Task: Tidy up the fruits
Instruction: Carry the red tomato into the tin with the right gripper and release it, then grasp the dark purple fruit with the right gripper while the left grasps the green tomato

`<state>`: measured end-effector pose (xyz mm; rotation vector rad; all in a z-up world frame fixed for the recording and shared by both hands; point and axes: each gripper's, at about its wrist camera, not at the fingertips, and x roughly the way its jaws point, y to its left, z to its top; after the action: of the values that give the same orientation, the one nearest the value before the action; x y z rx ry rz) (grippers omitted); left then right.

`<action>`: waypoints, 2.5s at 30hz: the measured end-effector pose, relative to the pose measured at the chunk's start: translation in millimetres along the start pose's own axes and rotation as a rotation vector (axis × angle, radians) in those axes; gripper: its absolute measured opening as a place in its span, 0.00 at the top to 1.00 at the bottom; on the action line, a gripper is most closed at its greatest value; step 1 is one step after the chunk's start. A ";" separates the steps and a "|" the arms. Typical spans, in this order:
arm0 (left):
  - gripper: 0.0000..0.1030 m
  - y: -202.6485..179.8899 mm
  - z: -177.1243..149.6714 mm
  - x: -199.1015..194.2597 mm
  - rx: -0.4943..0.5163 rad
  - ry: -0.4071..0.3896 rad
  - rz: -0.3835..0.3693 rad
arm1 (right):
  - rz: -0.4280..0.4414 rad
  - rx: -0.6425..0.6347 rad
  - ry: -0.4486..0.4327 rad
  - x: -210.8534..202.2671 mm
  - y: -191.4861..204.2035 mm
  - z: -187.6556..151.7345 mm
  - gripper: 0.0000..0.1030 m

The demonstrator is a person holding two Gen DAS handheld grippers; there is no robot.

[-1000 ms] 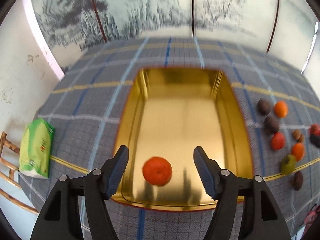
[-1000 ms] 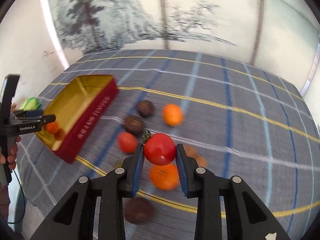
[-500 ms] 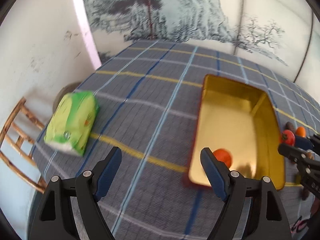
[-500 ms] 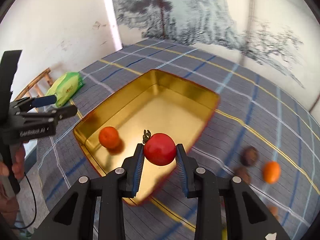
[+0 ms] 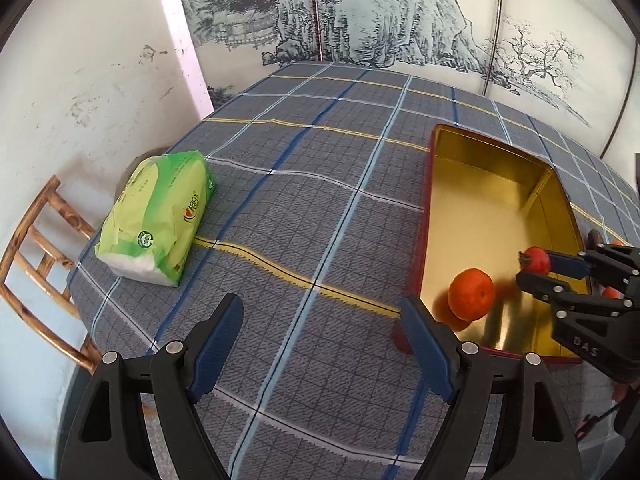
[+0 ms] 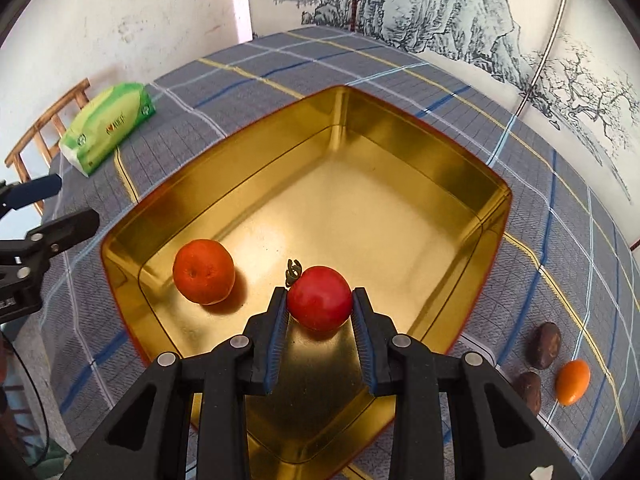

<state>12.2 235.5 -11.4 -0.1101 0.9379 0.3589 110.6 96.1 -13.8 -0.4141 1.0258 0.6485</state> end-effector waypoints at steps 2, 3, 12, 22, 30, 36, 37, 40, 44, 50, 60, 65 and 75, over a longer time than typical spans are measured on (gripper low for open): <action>0.21 -2.6 1.2 -0.1 0.005 -0.001 -0.007 | -0.009 -0.009 0.011 3.8 2.0 -0.3 0.71; 0.21 -3.5 1.3 -0.5 0.006 -0.002 -0.007 | -0.010 -0.011 0.015 5.3 2.8 -0.3 0.71; 0.21 -10.4 2.6 -4.4 0.028 -0.022 0.012 | -0.026 -0.033 0.030 11.8 5.8 0.6 0.71; 0.21 -20.8 3.2 -12.1 0.050 -0.034 0.004 | -0.005 -0.016 0.007 7.8 3.9 0.6 0.68; 0.21 -36.0 4.2 -26.5 0.072 -0.059 -0.018 | 0.038 0.045 -0.083 -24.5 -9.5 -5.5 0.59; 0.21 -54.2 4.6 -43.8 0.106 -0.087 -0.064 | 0.034 0.090 -0.149 -59.9 -28.6 -22.0 0.59; 0.20 -58.1 4.6 -45.8 0.112 -0.090 -0.072 | 0.031 0.102 -0.166 -69.5 -35.1 -28.0 0.59; 0.20 -73.4 2.9 -53.7 0.141 -0.096 -0.109 | -0.003 0.130 -0.191 -91.7 -54.0 -46.8 0.59; 0.20 -100.5 -0.5 -64.6 0.188 -0.101 -0.177 | -0.067 0.187 -0.199 -116.8 -86.3 -80.0 0.59; 0.20 -144.4 -9.4 -72.9 0.273 -0.081 -0.272 | -0.168 0.312 -0.160 -138.3 -136.6 -141.0 0.59; 0.20 -200.8 -29.7 -63.5 0.364 -0.006 -0.363 | -0.101 0.374 -0.092 -136.3 -128.6 -211.6 0.57; 0.20 -208.9 -36.1 -59.3 0.376 0.015 -0.369 | -0.041 0.362 -0.082 -121.8 -112.6 -216.1 0.54; 0.20 -219.6 -41.9 -49.3 0.383 0.049 -0.379 | -0.013 0.355 -0.060 -95.9 -104.8 -211.5 0.54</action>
<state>30.0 7.2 -10.1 0.0550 0.9953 -0.1761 8.8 -137.1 -25.9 -0.0897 1.0550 0.4522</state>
